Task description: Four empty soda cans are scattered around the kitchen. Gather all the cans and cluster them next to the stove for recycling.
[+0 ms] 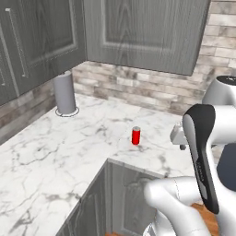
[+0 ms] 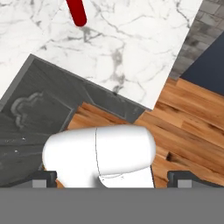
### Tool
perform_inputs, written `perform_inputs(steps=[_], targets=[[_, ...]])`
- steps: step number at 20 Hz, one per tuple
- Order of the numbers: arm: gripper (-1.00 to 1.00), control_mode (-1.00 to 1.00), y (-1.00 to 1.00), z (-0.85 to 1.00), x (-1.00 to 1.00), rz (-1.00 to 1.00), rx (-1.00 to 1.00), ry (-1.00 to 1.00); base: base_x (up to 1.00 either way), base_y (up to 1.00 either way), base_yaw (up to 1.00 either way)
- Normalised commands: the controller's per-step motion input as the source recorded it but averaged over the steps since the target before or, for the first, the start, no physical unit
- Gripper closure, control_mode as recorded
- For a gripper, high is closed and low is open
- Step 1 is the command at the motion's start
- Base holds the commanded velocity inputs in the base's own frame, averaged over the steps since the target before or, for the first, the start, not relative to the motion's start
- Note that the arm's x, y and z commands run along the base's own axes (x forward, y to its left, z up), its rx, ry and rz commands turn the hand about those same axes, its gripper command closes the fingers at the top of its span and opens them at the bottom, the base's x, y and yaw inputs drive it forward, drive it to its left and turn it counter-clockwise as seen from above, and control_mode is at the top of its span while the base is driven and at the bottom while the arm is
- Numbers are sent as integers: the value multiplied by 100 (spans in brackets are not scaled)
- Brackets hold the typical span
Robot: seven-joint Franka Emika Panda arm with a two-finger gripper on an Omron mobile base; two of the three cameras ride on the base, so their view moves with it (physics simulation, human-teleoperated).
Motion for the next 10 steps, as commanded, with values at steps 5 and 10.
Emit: perform_inputs(steps=[5,10], targets=[[-100,100,0,0,0,0,0,0,51,47,0],[-100,100,0,0,0,0,0,0,20,60,3]])
